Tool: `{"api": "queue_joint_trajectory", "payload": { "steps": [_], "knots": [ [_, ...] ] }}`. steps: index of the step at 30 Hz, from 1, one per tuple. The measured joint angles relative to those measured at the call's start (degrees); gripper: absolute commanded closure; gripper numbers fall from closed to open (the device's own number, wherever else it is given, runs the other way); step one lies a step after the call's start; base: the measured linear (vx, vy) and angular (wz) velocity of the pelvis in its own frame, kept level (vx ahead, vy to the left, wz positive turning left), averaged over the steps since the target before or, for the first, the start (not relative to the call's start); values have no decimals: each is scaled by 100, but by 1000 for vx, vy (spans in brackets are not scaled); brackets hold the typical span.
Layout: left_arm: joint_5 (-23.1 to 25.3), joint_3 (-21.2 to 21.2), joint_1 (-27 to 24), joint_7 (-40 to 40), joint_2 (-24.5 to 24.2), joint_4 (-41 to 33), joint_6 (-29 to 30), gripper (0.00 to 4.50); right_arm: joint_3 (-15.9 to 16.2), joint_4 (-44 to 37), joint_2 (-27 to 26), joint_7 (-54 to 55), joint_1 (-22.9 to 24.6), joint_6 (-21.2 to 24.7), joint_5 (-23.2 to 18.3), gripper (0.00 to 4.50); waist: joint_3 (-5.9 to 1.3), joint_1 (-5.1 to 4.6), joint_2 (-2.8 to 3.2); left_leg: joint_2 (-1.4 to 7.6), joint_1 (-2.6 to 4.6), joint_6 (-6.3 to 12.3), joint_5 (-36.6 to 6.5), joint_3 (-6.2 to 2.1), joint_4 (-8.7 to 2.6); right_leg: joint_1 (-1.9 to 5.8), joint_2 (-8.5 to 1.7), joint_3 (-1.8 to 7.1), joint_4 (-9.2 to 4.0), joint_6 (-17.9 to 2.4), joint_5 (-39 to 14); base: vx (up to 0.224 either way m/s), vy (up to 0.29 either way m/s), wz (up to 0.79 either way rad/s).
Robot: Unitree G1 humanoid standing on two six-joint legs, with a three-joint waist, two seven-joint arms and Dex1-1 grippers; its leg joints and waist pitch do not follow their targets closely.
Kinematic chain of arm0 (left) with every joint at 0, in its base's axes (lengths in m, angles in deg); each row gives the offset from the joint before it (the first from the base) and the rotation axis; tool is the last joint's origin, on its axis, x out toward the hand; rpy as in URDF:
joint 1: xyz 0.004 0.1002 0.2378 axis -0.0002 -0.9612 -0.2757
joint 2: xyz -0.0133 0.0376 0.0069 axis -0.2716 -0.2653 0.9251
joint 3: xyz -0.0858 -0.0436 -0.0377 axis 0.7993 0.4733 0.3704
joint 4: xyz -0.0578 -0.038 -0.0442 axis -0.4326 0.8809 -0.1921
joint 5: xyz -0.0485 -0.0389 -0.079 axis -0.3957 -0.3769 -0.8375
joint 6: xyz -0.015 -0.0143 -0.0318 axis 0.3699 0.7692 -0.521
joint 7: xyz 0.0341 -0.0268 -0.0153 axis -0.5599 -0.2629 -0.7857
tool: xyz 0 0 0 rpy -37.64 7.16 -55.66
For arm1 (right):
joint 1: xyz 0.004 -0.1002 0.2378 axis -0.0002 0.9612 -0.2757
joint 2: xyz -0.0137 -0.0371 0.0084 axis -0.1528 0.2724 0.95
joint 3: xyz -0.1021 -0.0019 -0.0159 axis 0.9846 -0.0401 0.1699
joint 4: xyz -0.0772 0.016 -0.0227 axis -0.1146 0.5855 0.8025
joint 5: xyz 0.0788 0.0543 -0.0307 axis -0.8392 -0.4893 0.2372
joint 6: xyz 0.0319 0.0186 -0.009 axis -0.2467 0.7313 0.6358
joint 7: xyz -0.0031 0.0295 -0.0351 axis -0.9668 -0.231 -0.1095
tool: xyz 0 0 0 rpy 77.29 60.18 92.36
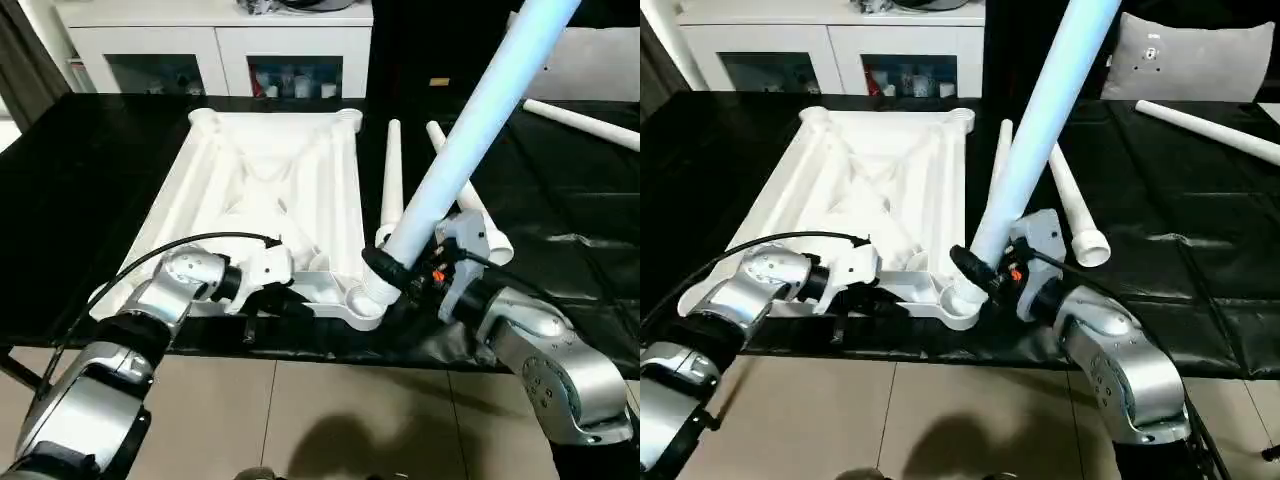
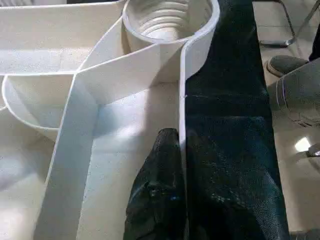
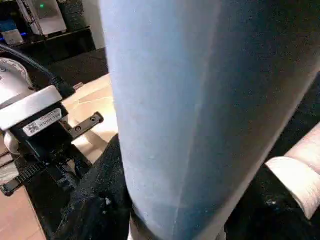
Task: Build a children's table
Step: Insert table leg to table base
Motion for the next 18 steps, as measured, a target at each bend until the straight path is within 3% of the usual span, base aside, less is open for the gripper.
{"api": "queue_joint_trajectory", "payload": {
  "steps": [4,9,12,14,18],
  "knots": [
    [-4,76,-62,-54,11,-223,440,445,100,190,-54,56,-243,-12,66,260,4,-41,-20,1,3,-1,2,6,0,-4,-3,0,9,-2,1,0,0,0],
    [-114,195,-567,-282,-126,-1089,800,450,261,509,-99,-18,-547,2,105,260,2,-136,-36,3,5,2,-1,21,-1,-6,-8,2,9,-2,0,0,0,0],
    [-111,195,-740,-363,-171,-1399,838,450,311,725,-93,-84,-707,-4,156,260,4,-125,-43,3,3,3,-1,23,-1,-7,-8,1,8,-1,-2,0,0,0],
    [-77,204,-918,-467,-233,-1708,899,450,521,1025,-2,-257,-884,0,258,260,1,-149,-58,5,4,5,-3,30,-3,-8,-9,2,9,-1,-2,0,0,0],
    [34,230,-1114,-713,-242,-2210,1315,450,725,1481,46,-427,-1070,-25,444,260,1,-139,-115,7,5,5,-2,33,-3,-8,-10,2,10,-2,-2,0,0,0]
  ]
}}
